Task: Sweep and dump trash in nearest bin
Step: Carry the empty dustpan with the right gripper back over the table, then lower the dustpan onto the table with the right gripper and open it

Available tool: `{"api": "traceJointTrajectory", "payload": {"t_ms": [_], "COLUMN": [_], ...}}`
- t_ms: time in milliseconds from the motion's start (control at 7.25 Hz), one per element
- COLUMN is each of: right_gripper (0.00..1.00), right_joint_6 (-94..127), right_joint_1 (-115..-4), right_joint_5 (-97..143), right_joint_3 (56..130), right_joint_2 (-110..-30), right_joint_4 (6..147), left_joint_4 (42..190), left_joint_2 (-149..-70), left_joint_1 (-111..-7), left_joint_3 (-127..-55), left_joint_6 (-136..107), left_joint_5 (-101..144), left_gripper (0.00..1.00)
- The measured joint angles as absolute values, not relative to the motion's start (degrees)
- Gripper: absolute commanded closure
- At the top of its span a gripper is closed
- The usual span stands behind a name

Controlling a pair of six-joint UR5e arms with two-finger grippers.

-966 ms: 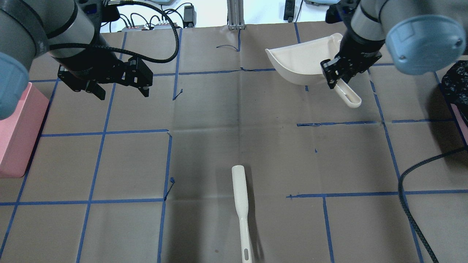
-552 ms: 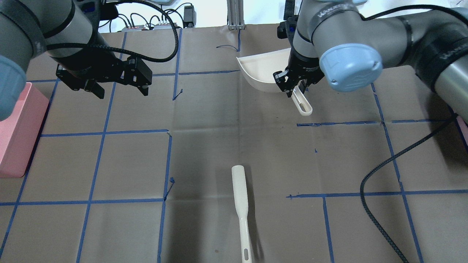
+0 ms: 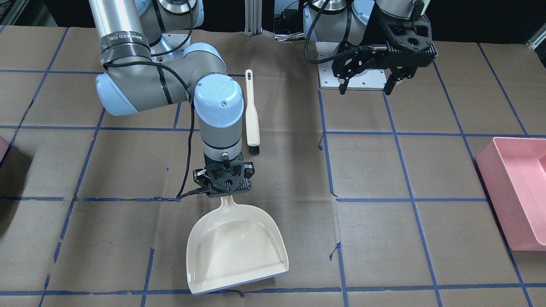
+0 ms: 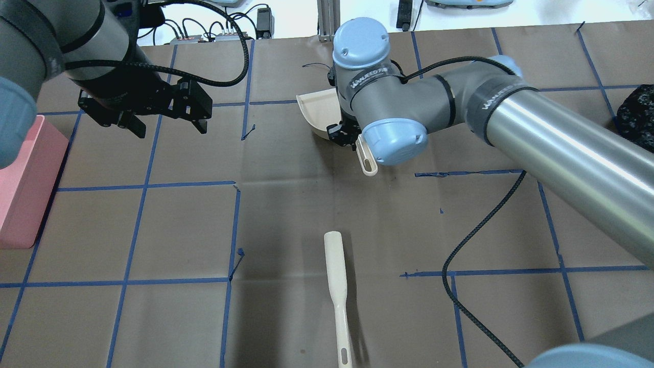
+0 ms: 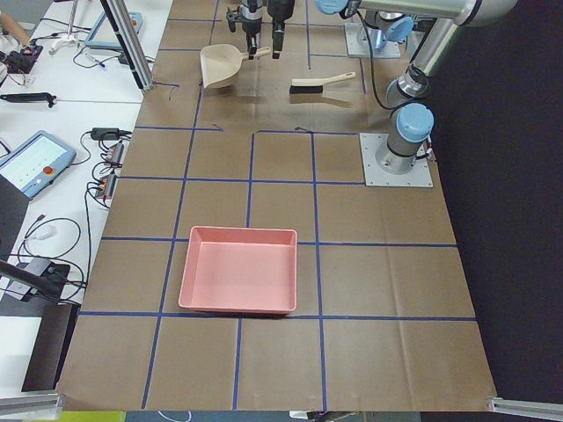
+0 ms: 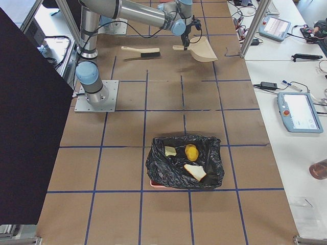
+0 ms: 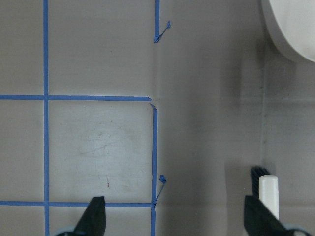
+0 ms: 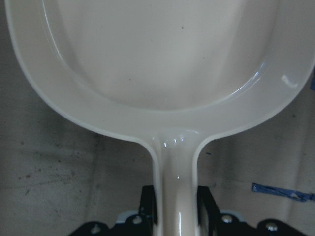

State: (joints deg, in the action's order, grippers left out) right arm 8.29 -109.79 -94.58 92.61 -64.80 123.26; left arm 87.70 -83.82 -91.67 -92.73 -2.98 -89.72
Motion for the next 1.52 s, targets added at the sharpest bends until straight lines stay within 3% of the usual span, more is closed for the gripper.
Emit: {"api": "traceJointTrajectory", "payload": {"t_ms": [1241,1379,1517], "right_gripper": [0.99,0.93,0.67], "right_joint_6": [14.7,14.2,13.9], "right_joint_1": [-111.3,-111.2,-111.2], "right_joint_5": [-94.8,-94.6,-94.4], "right_joint_3": [89.7,89.7,89.7], "right_joint_2": [-59.1,-59.3,-59.4], "right_joint_4": [124.4,123.8,123.4], "left_joint_4": [87.6,87.7,87.7], "left_joint_2": [-84.0,-83.9,-83.9], "left_joint_1": [-91.8,-91.8,-91.8], "left_joint_3": [-92.7,-92.7,-92.7], "left_joint_6": [-2.4,-2.5,-2.5], "left_joint_5": [-89.6,-89.6,-89.6], "left_gripper": [0.0,0.0,0.0]}}
